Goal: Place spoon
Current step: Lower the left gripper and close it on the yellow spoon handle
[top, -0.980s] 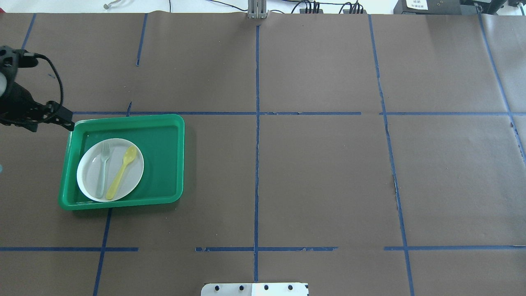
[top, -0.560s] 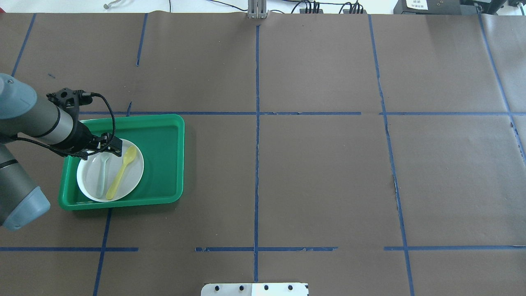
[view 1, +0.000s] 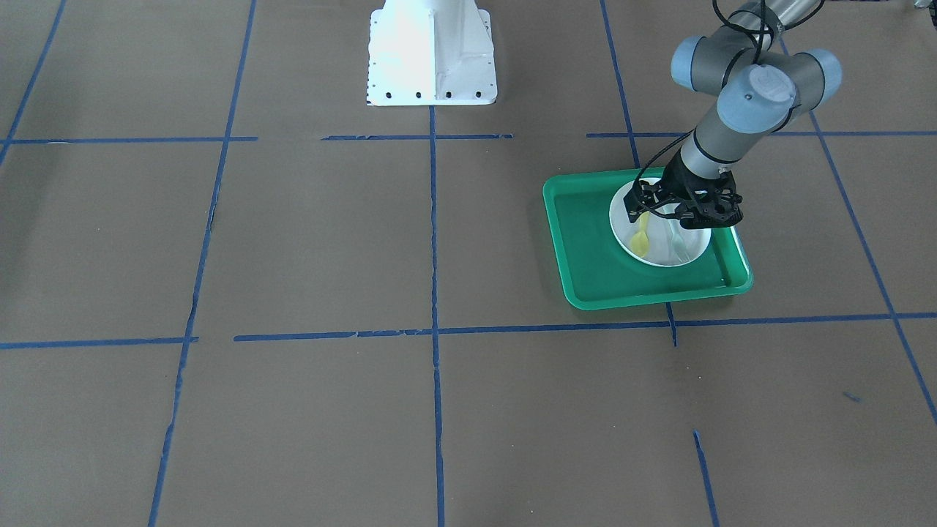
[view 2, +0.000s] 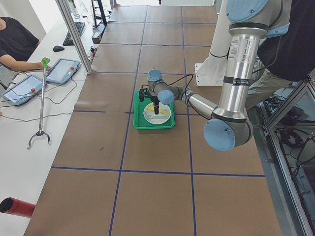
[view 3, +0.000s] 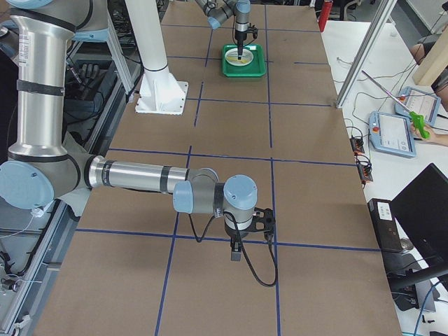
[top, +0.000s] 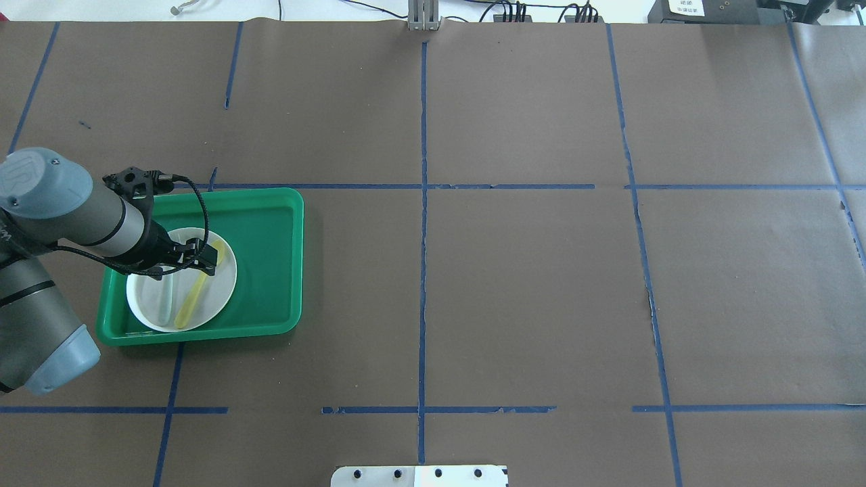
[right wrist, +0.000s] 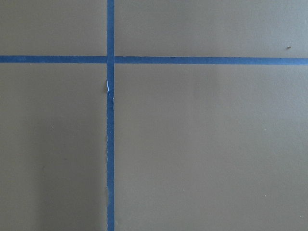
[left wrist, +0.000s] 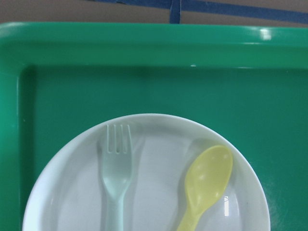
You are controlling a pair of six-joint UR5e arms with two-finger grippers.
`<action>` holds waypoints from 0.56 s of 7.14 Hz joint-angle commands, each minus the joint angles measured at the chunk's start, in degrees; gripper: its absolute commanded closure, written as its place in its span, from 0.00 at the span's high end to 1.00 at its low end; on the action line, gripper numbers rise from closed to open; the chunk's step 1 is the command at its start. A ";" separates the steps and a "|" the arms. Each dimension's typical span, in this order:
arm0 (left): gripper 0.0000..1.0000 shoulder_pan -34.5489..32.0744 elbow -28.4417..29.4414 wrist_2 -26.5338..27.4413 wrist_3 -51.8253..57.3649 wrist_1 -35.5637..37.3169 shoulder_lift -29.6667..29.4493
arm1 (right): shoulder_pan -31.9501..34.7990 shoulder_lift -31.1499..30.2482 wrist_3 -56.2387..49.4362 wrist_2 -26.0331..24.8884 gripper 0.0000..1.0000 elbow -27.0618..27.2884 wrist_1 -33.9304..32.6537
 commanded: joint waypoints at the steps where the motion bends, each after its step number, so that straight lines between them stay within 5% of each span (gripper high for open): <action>1: 0.82 0.72 1.23 0.08 0.08 -0.02 -0.83 | 0.00 0.00 0.00 0.00 1.00 0.00 0.00; 4: 0.80 1.78 2.29 1.23 0.17 -1.33 -1.09 | 0.00 0.00 0.00 0.00 1.00 0.00 0.00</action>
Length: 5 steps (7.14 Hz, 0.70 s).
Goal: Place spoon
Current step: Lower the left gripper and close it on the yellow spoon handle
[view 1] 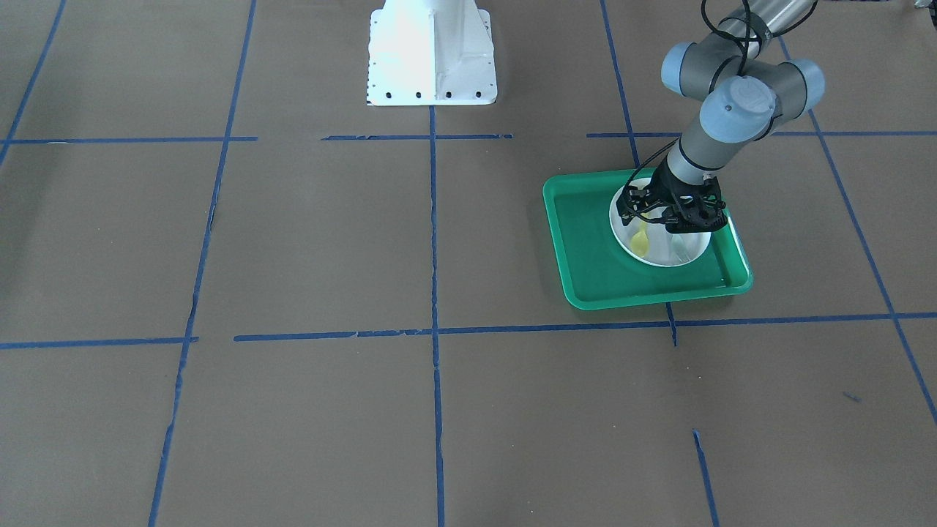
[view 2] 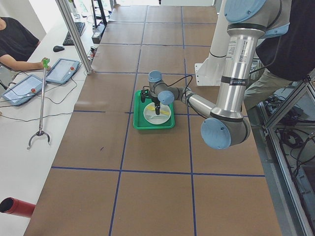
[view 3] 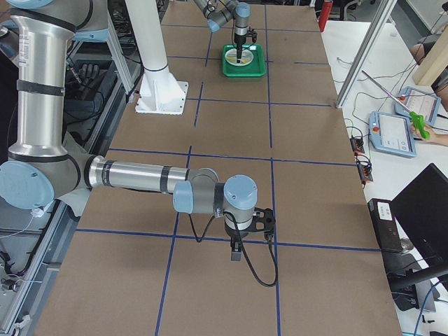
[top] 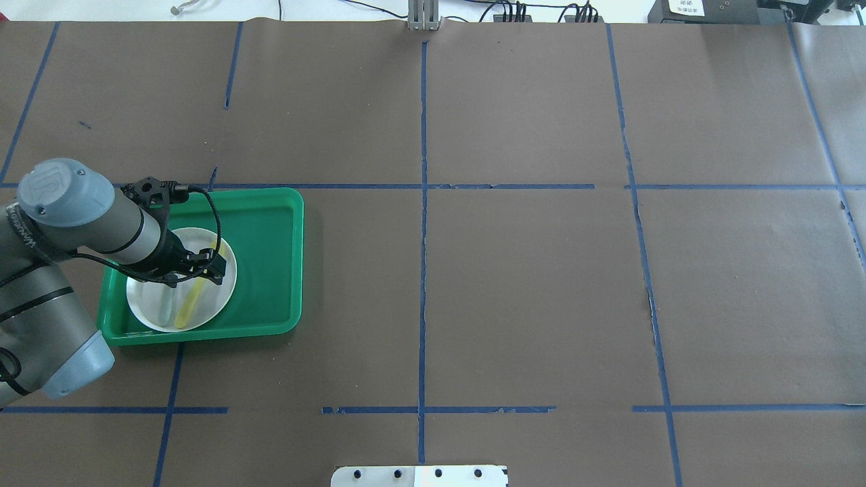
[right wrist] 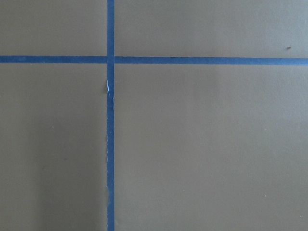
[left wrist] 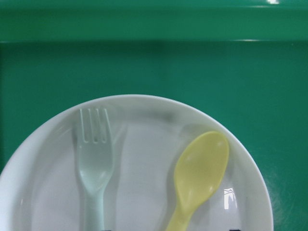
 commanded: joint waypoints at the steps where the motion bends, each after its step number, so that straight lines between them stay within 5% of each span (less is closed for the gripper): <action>1: 0.75 0.31 0.39 0.30 0.04 -0.83 -0.05 | 0.00 0.00 0.00 0.00 1.00 0.00 -0.02; 5: 0.60 0.13 0.04 0.38 0.21 -0.83 0.04 | 0.00 0.00 0.00 0.00 1.00 0.00 -0.02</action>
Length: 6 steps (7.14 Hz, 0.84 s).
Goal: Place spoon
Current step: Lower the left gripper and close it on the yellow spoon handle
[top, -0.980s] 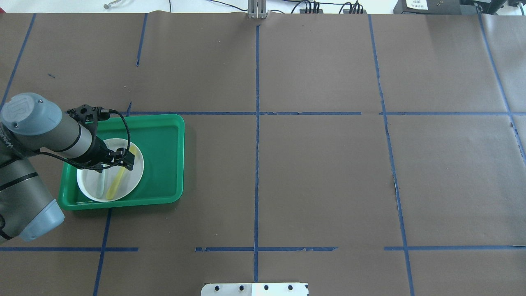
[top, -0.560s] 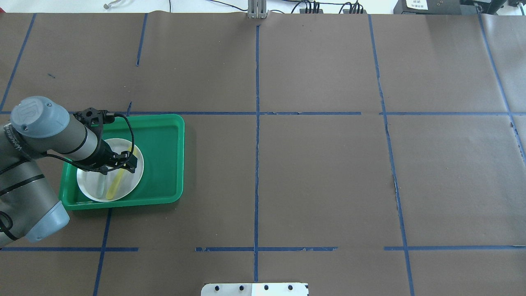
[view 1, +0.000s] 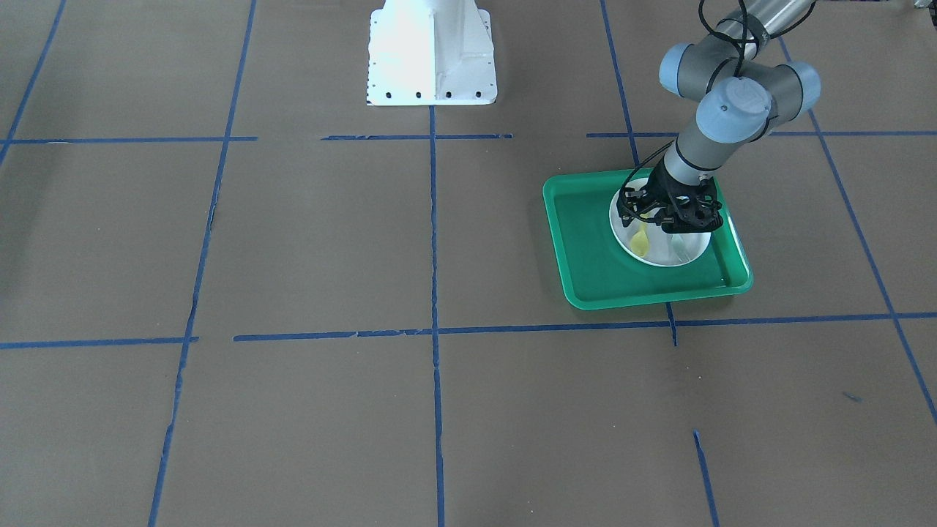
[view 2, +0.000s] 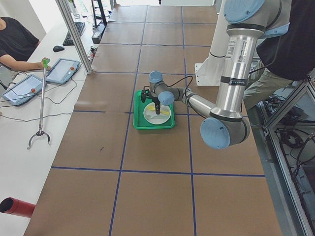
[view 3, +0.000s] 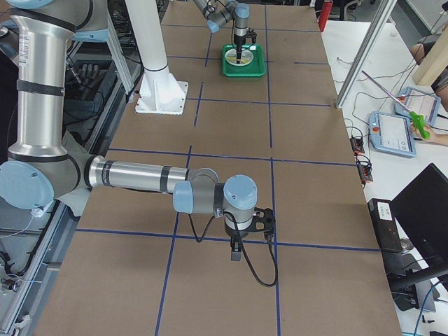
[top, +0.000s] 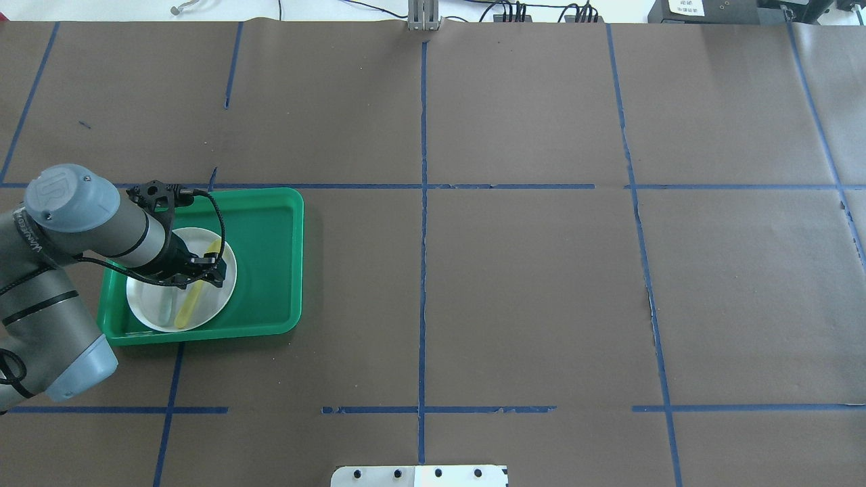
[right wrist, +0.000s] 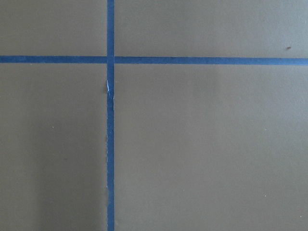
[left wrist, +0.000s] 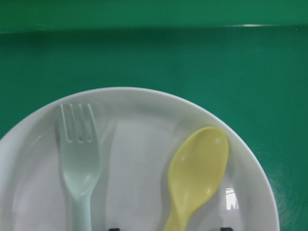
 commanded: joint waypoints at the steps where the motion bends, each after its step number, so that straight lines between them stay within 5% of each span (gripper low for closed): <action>1: 0.54 -0.07 -0.34 0.07 0.05 -0.01 0.21 | 0.00 0.00 0.00 0.00 1.00 0.00 -0.01; 6: 0.00 -0.25 -0.78 0.16 0.13 0.08 0.56 | 0.00 0.00 0.00 0.00 1.00 0.00 -0.01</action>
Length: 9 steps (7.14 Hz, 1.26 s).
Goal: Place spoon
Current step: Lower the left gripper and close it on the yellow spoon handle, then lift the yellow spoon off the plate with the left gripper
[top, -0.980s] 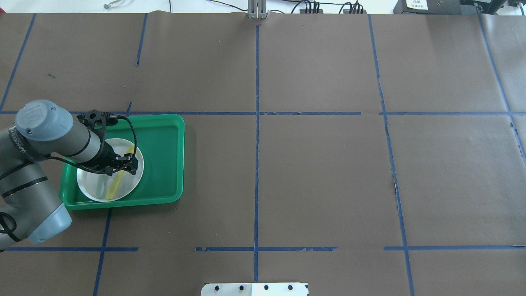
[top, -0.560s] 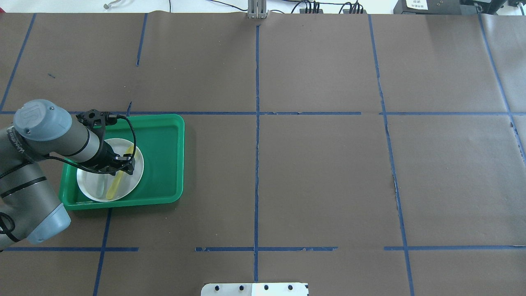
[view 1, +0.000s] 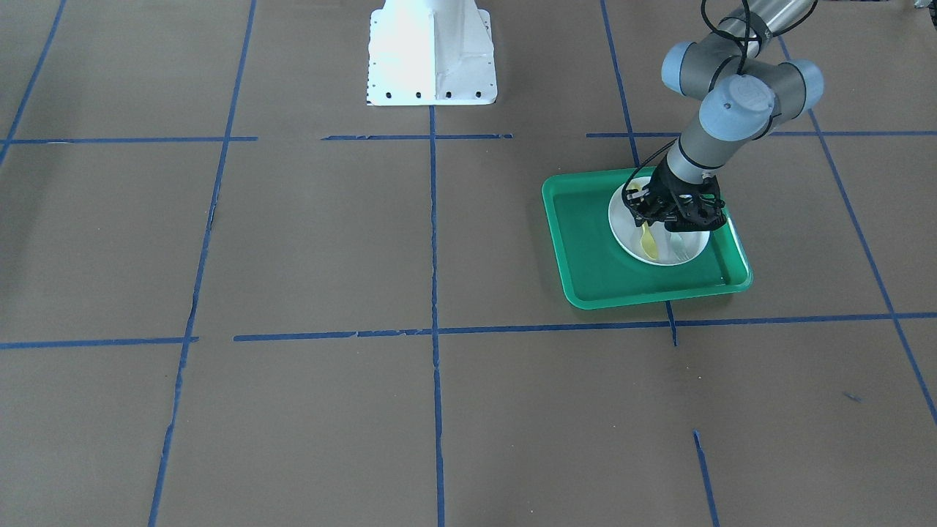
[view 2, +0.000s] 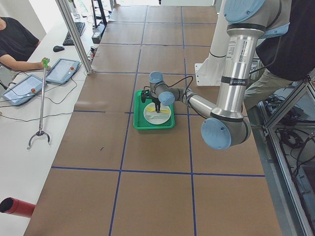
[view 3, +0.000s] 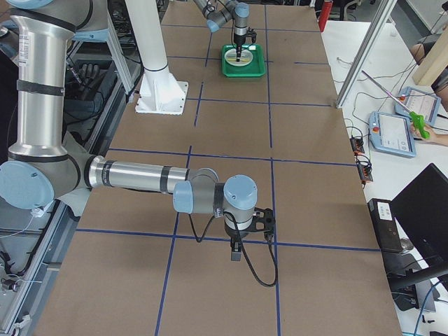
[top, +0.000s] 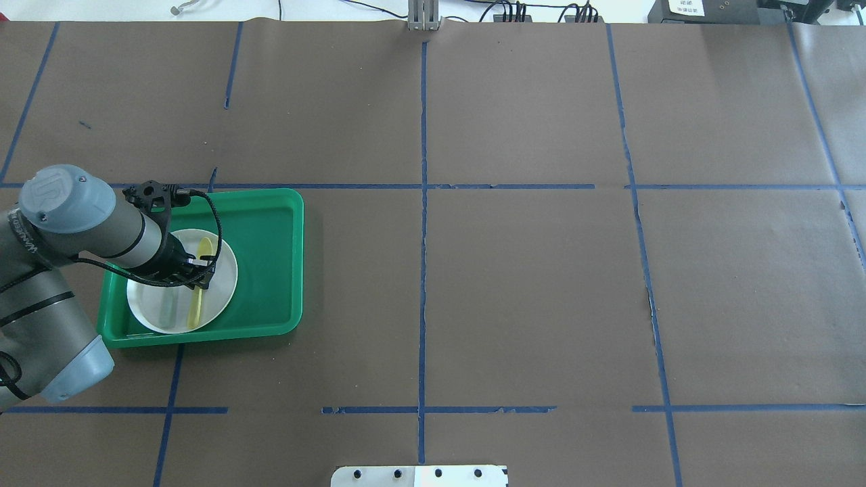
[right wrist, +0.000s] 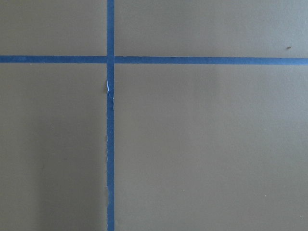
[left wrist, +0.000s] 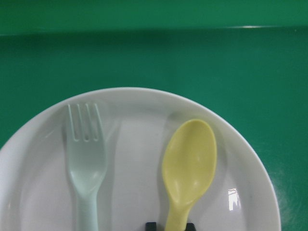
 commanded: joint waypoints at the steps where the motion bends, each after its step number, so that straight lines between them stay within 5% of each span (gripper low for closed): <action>1: 0.00 -0.29 -0.54 0.07 0.04 0.06 0.19 | 0.00 0.00 0.00 0.00 1.00 0.00 0.00; 4: 0.00 -2.65 -6.84 -0.02 0.65 1.03 2.82 | 0.00 0.00 0.00 0.00 1.00 0.00 0.00; 6: 0.00 -6.87 -12.73 -0.10 3.88 12.11 2.05 | 0.00 0.00 0.00 0.00 1.00 0.00 0.00; 7: 0.00 -7.15 -13.54 -0.02 6.08 18.54 -1.44 | 0.00 0.00 0.00 0.00 1.00 0.00 0.09; 9: 0.00 -6.89 -11.02 -0.10 5.14 19.31 -5.14 | 0.00 0.00 0.00 0.00 1.00 0.00 0.00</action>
